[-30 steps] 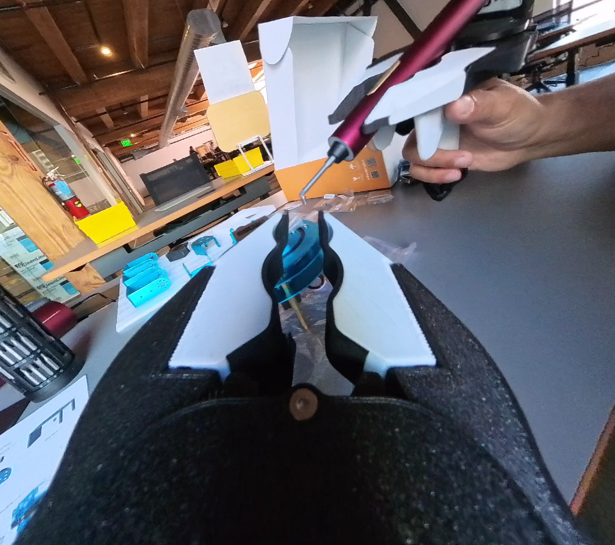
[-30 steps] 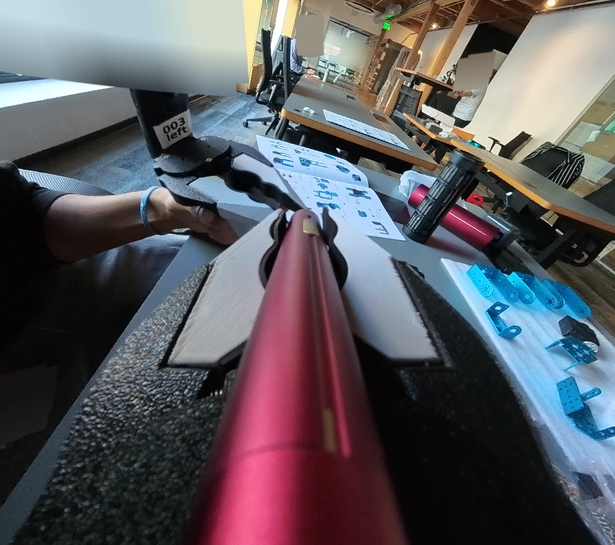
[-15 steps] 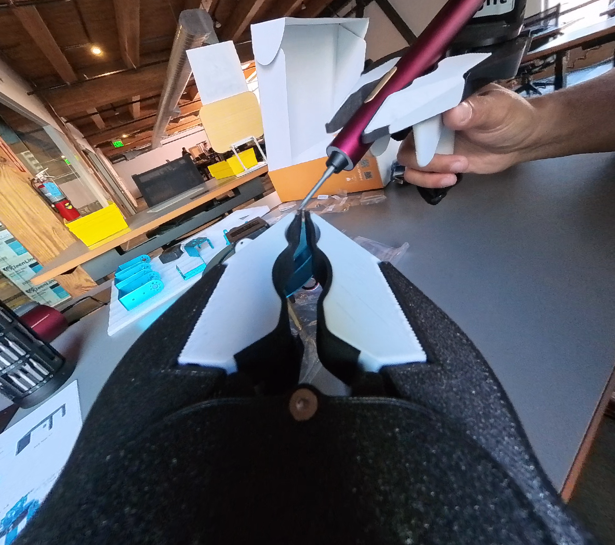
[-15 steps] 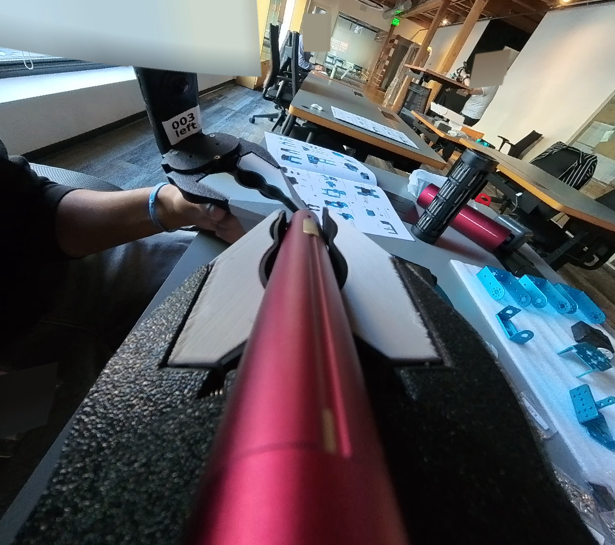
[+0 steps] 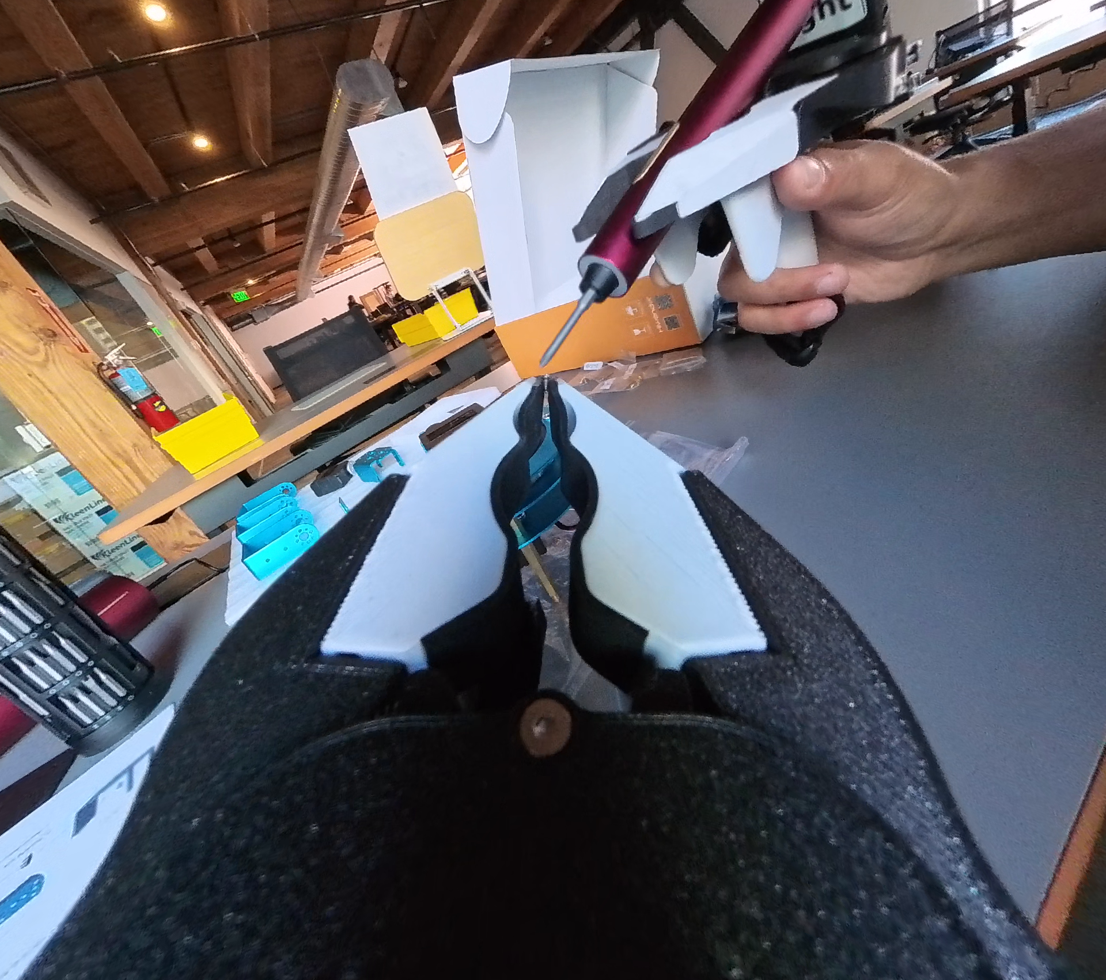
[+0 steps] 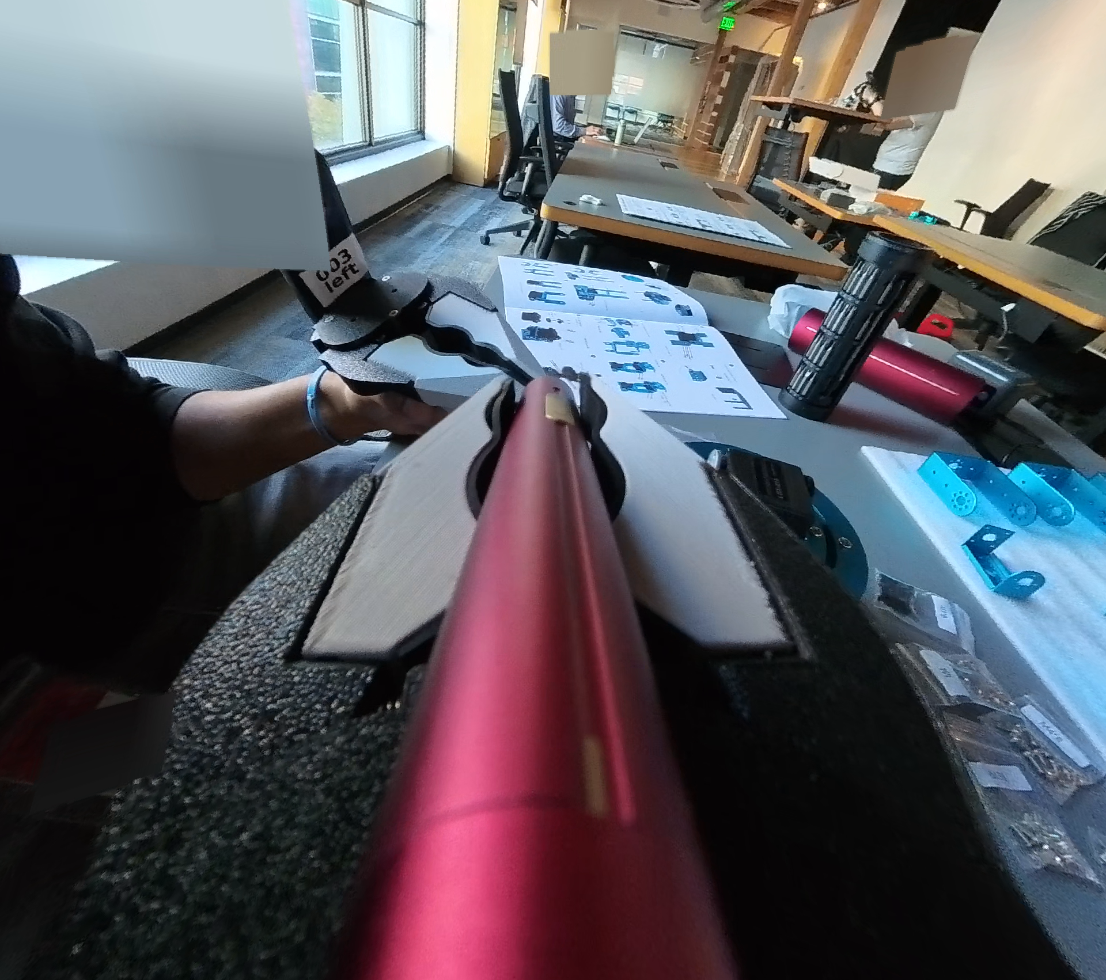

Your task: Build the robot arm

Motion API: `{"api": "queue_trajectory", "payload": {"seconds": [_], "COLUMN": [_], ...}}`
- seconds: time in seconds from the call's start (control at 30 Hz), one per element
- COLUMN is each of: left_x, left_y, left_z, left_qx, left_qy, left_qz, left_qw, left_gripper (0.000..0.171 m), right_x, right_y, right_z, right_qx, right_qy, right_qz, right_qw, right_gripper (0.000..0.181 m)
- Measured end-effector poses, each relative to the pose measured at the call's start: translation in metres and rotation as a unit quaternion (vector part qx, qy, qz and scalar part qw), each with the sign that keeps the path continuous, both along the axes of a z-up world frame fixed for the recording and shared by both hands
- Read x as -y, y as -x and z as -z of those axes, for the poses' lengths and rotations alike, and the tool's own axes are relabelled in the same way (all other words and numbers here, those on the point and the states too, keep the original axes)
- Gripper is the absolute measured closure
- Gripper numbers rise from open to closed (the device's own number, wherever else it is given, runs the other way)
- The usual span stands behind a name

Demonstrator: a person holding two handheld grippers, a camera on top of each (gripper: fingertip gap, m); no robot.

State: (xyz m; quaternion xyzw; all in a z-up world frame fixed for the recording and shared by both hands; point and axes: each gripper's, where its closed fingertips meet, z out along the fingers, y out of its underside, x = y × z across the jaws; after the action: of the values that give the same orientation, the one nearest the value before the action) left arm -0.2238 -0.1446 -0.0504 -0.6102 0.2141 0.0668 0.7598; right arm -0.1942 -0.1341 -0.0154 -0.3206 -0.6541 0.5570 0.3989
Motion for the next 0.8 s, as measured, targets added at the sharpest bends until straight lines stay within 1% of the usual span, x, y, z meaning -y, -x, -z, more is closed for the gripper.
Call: {"api": "queue_trajectory", "payload": {"seconds": [0.47,0.8], "left_x": [-0.0001,-0.0022], "left_y": [-0.0004,0.0007], "left_z": [0.0008,0.0036], "left_qx": [0.001,-0.027], "left_qy": [0.004,0.001], "left_qz": [0.002,-0.017], "left_qw": [1.0,0.999], "left_gripper": [0.171,0.171], "right_x": [0.0041,0.0025], "right_y": [-0.0002,0.0004], "right_z": [0.0031,0.0058], "right_qx": [0.003,0.019], "right_qy": [-0.019,-0.025], "right_qz": [-0.002,-0.004], "right_qw": [1.0,0.999], "right_gripper": [0.159,0.159]}}
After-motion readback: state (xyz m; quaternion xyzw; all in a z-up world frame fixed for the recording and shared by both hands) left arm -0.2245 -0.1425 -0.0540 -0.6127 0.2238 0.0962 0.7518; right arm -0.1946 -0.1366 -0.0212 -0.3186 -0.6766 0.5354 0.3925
